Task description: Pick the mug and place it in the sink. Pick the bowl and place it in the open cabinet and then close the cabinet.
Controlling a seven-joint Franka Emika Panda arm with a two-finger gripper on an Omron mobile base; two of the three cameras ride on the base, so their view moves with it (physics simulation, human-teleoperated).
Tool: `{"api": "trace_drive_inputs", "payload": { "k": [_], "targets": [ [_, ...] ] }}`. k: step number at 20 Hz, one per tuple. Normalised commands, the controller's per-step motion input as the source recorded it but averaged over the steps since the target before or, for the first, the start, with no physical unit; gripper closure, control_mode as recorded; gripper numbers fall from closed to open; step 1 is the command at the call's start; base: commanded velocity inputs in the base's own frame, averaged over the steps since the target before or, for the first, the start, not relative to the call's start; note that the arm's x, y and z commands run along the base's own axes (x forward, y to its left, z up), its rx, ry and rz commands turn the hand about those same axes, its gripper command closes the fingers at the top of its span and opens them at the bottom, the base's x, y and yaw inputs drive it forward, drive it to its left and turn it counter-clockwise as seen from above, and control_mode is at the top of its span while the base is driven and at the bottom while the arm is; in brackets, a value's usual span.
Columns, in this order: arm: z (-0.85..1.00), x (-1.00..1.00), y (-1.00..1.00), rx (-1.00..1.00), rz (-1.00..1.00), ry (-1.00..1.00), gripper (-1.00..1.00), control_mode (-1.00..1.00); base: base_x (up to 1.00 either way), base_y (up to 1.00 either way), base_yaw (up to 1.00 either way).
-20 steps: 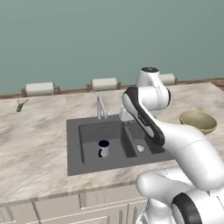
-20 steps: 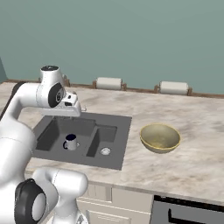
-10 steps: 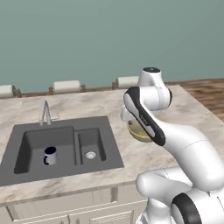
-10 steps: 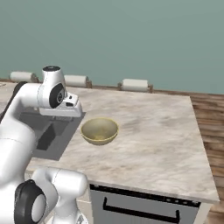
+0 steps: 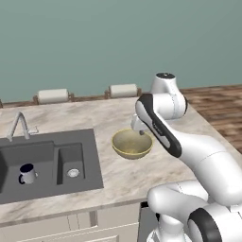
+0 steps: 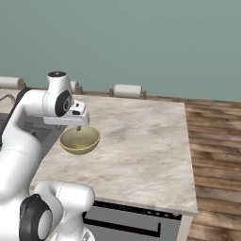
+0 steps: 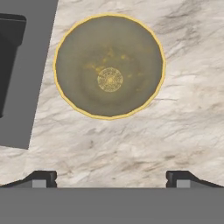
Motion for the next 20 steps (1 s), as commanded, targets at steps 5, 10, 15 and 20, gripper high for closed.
{"api": "trace_drive_inputs", "payload": {
  "k": [5, 10, 15, 20],
  "targets": [
    [0.0, 0.0, 0.0, 0.0, 0.0, 0.0, -1.0, 1.0, 0.42, 0.0, 0.0],
    [0.0, 0.0, 0.0, 0.0, 0.0, 0.0, -1.0, 1.0, 0.51, -0.29, -0.03],
    [0.0, 0.0, 0.0, 0.0, 0.0, 0.0, -1.0, 1.0, 0.53, -0.22, -0.23],
    [0.0, 0.0, 0.0, 0.0, 0.0, 0.0, -1.0, 1.0, 0.32, -0.17, -0.33]
  ]
}}
